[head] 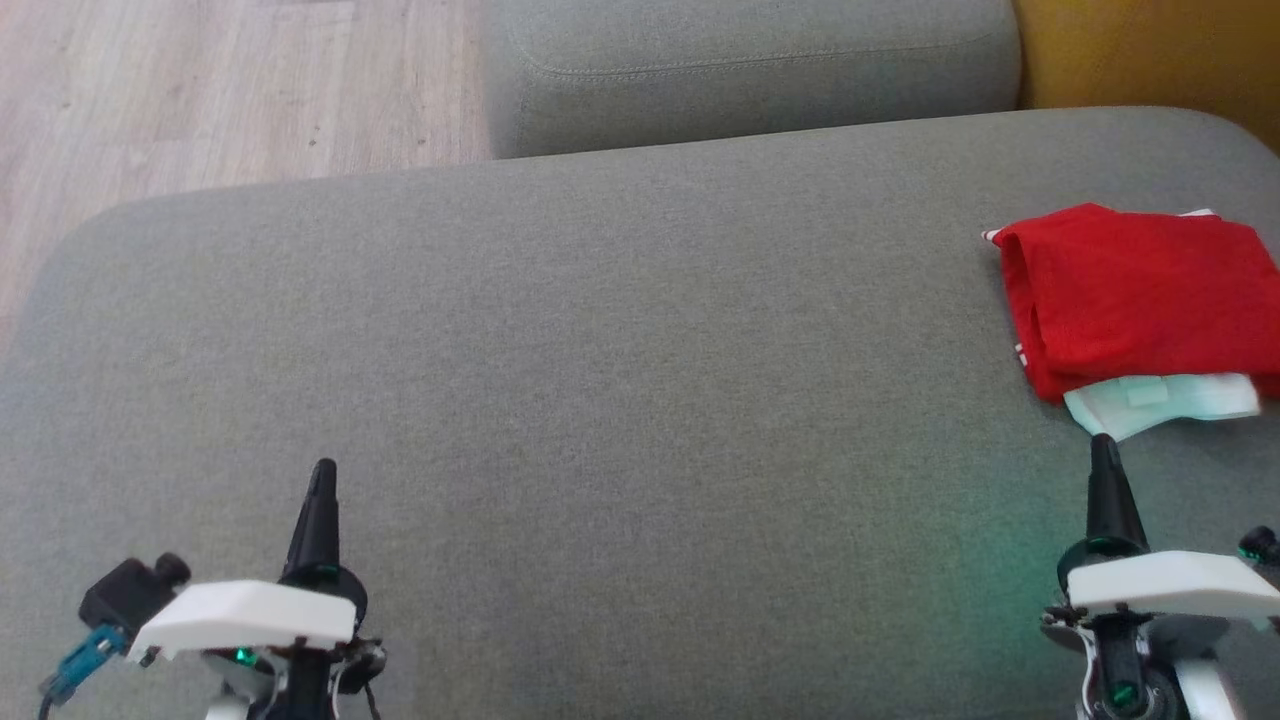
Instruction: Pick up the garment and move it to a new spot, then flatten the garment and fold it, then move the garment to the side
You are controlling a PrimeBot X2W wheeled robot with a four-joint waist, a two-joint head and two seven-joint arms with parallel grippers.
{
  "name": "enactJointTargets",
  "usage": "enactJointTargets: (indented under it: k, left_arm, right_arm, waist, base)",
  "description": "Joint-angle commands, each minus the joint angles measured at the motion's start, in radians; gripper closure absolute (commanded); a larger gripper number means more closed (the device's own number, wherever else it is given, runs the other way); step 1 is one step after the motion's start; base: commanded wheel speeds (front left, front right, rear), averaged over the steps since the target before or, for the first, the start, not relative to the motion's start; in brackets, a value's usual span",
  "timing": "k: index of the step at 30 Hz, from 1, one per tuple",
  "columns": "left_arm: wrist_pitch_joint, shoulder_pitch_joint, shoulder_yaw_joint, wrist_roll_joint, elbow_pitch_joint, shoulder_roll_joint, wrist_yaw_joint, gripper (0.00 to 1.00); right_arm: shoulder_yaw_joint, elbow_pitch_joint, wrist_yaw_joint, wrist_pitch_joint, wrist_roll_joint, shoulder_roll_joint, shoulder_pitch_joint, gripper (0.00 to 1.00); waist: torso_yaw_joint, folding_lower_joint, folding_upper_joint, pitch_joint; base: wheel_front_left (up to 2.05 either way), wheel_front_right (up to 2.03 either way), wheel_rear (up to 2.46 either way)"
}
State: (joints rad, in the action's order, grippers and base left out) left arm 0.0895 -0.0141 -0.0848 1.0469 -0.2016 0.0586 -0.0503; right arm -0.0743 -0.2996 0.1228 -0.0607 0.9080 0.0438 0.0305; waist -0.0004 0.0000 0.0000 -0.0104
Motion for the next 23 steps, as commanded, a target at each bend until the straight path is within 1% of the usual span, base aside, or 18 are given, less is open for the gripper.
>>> enactJointTargets:
  k: [1,22,23]
  left_arm:
    - [-0.008,0.059,0.028,0.026,0.024,0.016,-0.009,1.0]
    - [-0.071,0.082,0.08,0.246,-0.001,0.017,-0.037,1.0]
    - [-0.071,0.082,0.08,0.246,-0.001,0.017,-0.037,1.0]
  right_arm:
    - [0.005,0.039,0.004,0.009,0.031,0.004,0.055,1.0]
    - [-0.012,0.045,0.006,0.073,0.29,0.005,0.064,1.0]
    - [-0.012,0.045,0.006,0.073,0.29,0.005,0.064,1.0]
  waist:
    - [0.0,0.0,0.0,0.0]
    - [0.0,0.0,0.0,0.003]
    - [0.0,0.0,0.0,0.003]
  base:
    - [0.0,0.0,0.0]
    - [0.0,0.0,0.0]
    - [0.0,0.0,0.0]
